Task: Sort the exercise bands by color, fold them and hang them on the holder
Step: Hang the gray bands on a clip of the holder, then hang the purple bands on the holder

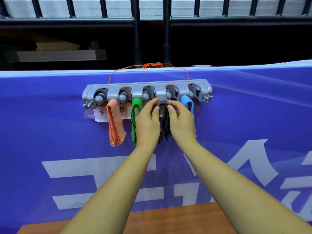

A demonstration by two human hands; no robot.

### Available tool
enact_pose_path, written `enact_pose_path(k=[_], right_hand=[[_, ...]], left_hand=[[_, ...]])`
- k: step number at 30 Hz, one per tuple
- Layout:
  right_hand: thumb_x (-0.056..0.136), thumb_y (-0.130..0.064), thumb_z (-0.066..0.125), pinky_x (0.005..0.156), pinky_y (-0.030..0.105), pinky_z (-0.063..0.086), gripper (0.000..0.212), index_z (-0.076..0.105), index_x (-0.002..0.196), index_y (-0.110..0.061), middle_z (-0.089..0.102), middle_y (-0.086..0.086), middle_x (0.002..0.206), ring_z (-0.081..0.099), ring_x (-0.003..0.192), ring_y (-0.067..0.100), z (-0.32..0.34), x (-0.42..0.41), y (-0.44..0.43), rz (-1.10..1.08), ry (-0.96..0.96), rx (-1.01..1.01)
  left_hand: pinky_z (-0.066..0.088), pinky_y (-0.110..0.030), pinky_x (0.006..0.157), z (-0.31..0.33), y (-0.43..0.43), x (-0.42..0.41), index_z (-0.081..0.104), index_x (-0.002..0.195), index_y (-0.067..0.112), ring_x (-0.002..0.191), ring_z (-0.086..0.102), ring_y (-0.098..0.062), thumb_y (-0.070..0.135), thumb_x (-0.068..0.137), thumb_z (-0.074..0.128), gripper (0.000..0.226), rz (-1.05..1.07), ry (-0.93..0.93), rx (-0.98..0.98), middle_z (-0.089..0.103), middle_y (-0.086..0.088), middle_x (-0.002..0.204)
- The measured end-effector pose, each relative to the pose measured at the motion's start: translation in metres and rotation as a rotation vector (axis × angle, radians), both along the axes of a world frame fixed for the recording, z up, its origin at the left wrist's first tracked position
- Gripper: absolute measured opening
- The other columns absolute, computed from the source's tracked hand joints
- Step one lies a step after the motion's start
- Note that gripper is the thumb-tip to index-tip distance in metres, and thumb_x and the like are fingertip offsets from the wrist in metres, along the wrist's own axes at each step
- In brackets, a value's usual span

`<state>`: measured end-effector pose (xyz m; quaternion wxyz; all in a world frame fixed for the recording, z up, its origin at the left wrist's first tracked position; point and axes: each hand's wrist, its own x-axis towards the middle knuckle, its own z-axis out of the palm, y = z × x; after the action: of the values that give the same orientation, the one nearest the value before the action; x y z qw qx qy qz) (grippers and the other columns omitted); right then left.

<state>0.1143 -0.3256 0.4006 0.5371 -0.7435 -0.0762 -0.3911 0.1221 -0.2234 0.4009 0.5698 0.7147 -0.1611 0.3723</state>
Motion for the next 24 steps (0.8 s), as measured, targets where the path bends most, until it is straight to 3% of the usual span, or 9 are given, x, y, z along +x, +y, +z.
enact_pose_path(k=[5, 10, 12, 15, 18, 21, 24], right_hand=[[0.097, -0.023, 0.052, 0.095, 0.028, 0.048, 0.029, 0.062, 0.123, -0.016, 0.069, -0.003, 0.114, 0.062, 0.107, 0.013, -0.022, -0.026, -0.011, 0.003, 0.164, -0.123], [0.096, -0.033, 0.053, 0.102, 0.029, 0.044, 0.039, 0.057, 0.132, -0.017, 0.063, 0.0, 0.129, 0.056, 0.121, 0.014, -0.086, -0.06, -0.041, 0.035, 0.375, -0.328], [0.096, -0.036, 0.053, 0.103, 0.03, 0.041, 0.045, 0.053, 0.136, -0.016, 0.058, 0.002, 0.135, 0.052, 0.126, 0.018, -0.119, -0.072, -0.058, 0.014, 0.482, -0.441], [0.096, -0.035, 0.054, 0.107, 0.029, 0.033, 0.049, 0.048, 0.14, -0.013, 0.05, 0.005, 0.144, 0.045, 0.133, 0.021, -0.177, -0.092, -0.085, 0.001, 0.635, -0.547], [0.093, -0.042, 0.053, 0.109, 0.038, 0.037, 0.055, 0.046, 0.14, -0.014, 0.046, 0.006, 0.145, 0.051, 0.126, 0.024, -0.235, -0.113, -0.113, -0.041, 0.798, -0.62], [0.086, -0.055, 0.044, 0.11, 0.041, 0.037, 0.068, 0.049, 0.137, -0.01, 0.05, 0.01, 0.142, 0.047, 0.131, 0.025, -0.289, -0.134, -0.135, -0.058, 0.913, -0.644], [0.091, -0.046, 0.049, 0.111, 0.041, 0.035, 0.062, 0.049, 0.138, -0.007, 0.05, 0.01, 0.141, 0.043, 0.135, 0.025, -0.336, -0.159, -0.154, -0.045, 1.024, -0.655]], left_hand=[[0.045, -0.022, 0.096, -0.02, 0.005, -0.025, 0.053, 0.128, 0.014, 0.111, 0.058, -0.011, 0.01, 0.097, 0.047, 0.032, -0.03, 0.035, 0.078, 0.062, 0.0, 0.123], [0.041, -0.007, 0.078, -0.074, 0.018, -0.053, 0.054, 0.114, 0.012, 0.097, 0.056, -0.009, 0.009, 0.095, 0.052, 0.02, -0.034, 0.098, 0.196, 0.058, 0.0, 0.109], [0.04, -0.008, 0.076, -0.11, 0.024, -0.061, 0.055, 0.11, 0.015, 0.095, 0.056, -0.006, 0.011, 0.095, 0.053, 0.016, -0.08, 0.202, 0.267, 0.06, 0.002, 0.107], [0.045, -0.026, 0.084, -0.177, 0.033, -0.07, 0.059, 0.106, 0.018, 0.094, 0.057, -0.012, 0.017, 0.095, 0.053, 0.012, -0.133, 0.409, 0.539, 0.062, 0.003, 0.104], [0.041, -0.029, 0.091, -0.239, 0.032, -0.08, 0.06, 0.109, 0.013, 0.103, 0.057, -0.021, 0.021, 0.094, 0.055, 0.018, -0.204, 0.621, 0.797, 0.061, -0.005, 0.109], [0.038, -0.028, 0.088, -0.288, 0.017, -0.097, 0.061, 0.11, 0.006, 0.105, 0.058, -0.03, 0.02, 0.091, 0.059, 0.023, -0.254, 0.781, 0.843, 0.062, -0.015, 0.108], [0.038, -0.031, 0.086, -0.328, -0.002, -0.117, 0.06, 0.106, -0.002, 0.104, 0.058, -0.033, 0.017, 0.091, 0.059, 0.024, -0.302, 0.879, 0.893, 0.063, -0.021, 0.107]])
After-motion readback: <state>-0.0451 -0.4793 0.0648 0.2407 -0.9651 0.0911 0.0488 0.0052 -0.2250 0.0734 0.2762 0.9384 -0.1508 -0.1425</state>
